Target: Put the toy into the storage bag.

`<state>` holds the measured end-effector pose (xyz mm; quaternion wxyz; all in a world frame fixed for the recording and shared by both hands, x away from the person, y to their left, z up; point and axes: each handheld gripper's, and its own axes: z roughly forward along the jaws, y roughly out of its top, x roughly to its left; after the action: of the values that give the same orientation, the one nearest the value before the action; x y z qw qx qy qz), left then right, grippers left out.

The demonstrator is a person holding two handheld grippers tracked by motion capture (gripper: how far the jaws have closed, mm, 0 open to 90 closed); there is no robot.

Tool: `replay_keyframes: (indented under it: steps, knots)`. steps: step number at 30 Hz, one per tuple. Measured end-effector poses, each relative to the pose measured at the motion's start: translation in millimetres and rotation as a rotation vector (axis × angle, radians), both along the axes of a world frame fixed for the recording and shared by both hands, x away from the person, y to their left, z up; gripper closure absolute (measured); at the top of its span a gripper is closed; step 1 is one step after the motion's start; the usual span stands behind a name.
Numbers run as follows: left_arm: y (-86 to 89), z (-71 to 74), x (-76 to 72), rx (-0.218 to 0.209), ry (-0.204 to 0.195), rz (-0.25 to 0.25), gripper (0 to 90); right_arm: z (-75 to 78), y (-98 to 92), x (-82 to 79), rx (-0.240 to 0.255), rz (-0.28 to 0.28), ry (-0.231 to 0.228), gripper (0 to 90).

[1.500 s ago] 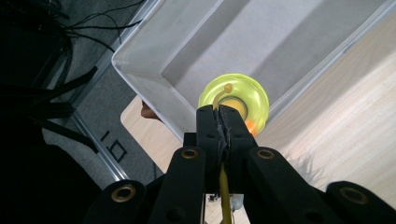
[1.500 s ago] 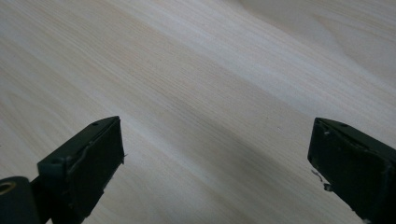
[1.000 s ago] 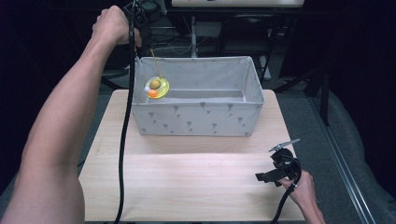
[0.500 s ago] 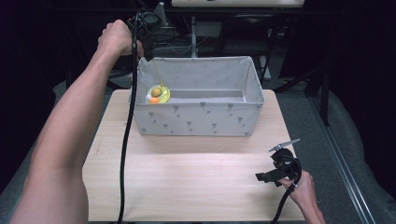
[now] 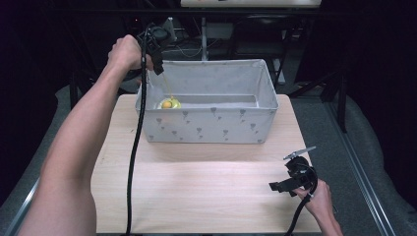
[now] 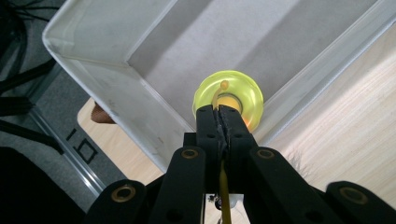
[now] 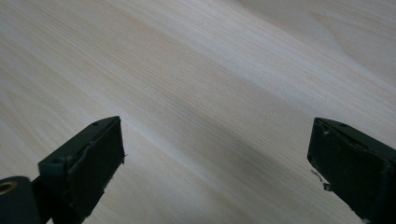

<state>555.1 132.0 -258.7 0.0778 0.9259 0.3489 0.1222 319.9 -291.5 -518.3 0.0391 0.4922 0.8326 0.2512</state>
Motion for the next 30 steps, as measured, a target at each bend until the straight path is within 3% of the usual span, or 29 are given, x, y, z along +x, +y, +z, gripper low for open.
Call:
replay_keyframes:
  steps: [9,19,23,24,26,30]
  knots:
    - [6.0,-19.7,3.3,-0.016,0.017,0.012,88.1,-0.5,0.6,0.5,-0.009,0.001,0.006,3.3]
    - [13.3,-29.2,7.9,-0.066,-0.015,0.045,88.2,-0.5,0.5,0.5,-0.007,0.002,0.006,3.3]
    - [15.2,-39.0,10.7,-0.036,-0.021,0.058,88.2,-0.2,0.2,0.6,-0.017,0.012,0.01,3.3]
    - [16.1,-42.7,11.6,-0.044,-0.005,0.062,88.1,-0.2,0.4,0.3,-0.014,0.01,0.008,3.3]
    - [16.6,-50.1,12.5,-0.013,0.018,0.063,88.1,-0.3,0.2,0.3,-0.013,0.008,0.007,3.3]
    - [21.6,-59.0,14.0,-0.002,0.049,0.077,88.1,-0.3,0.4,0.3,-0.015,0.011,0.008,3.3]
